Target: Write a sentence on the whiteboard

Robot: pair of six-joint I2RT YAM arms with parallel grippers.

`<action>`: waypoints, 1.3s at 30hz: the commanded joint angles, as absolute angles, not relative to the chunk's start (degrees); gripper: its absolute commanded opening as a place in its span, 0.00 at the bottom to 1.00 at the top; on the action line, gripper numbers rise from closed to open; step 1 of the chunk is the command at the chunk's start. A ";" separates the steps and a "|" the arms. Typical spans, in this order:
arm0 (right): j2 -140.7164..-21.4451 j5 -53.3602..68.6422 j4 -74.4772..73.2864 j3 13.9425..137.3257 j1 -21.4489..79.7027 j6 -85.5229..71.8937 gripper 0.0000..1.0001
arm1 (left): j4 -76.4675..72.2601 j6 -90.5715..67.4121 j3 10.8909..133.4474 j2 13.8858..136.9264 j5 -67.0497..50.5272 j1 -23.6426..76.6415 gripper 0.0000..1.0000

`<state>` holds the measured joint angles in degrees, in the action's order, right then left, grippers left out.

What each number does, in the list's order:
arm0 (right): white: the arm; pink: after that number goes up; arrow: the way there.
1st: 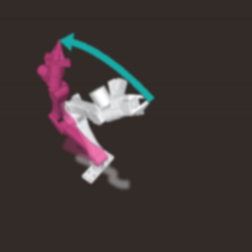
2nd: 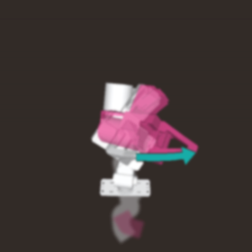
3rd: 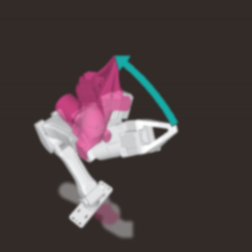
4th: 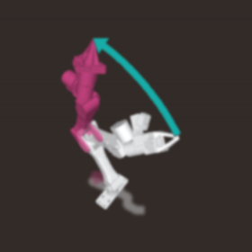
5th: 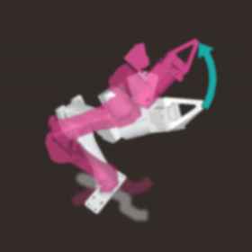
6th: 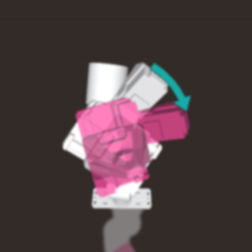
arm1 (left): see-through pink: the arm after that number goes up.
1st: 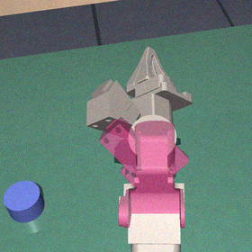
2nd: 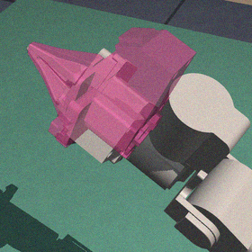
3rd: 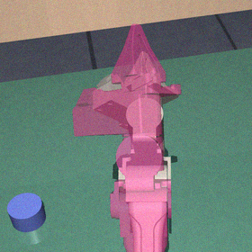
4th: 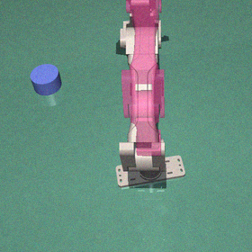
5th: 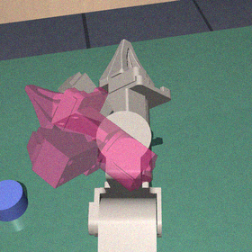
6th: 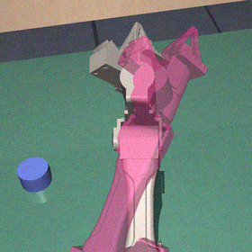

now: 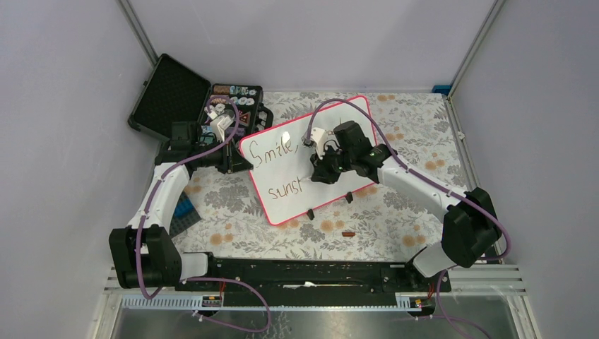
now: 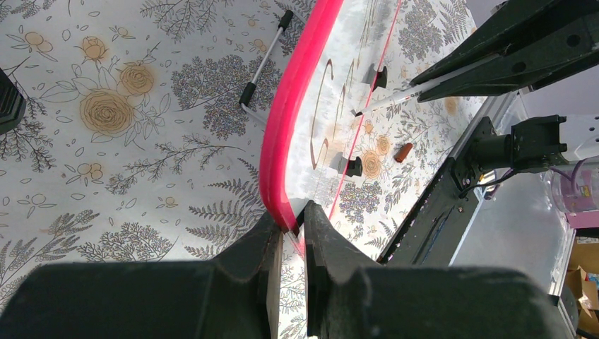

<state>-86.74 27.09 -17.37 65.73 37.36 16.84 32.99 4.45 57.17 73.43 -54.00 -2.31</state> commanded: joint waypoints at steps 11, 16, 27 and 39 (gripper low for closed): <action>-84.81 24.43 -15.74 65.00 35.68 18.45 0.00 | 31.21 7.12 57.98 72.78 -51.69 -1.56 0.00; -84.58 24.92 -15.81 63.86 35.68 18.63 0.00 | 31.20 7.19 57.93 72.79 -51.70 -1.51 0.00; -84.53 26.47 -15.68 60.80 35.69 18.74 0.00 | 31.20 7.21 58.01 72.96 -51.73 -1.58 0.00; -82.41 34.47 -20.06 63.67 35.81 18.41 0.00 | 31.20 7.20 57.76 72.70 -51.50 -1.50 0.00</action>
<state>-85.21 30.65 -17.98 60.99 36.32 17.67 32.99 4.45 57.17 73.43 -53.98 -2.31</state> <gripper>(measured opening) 0.191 0.136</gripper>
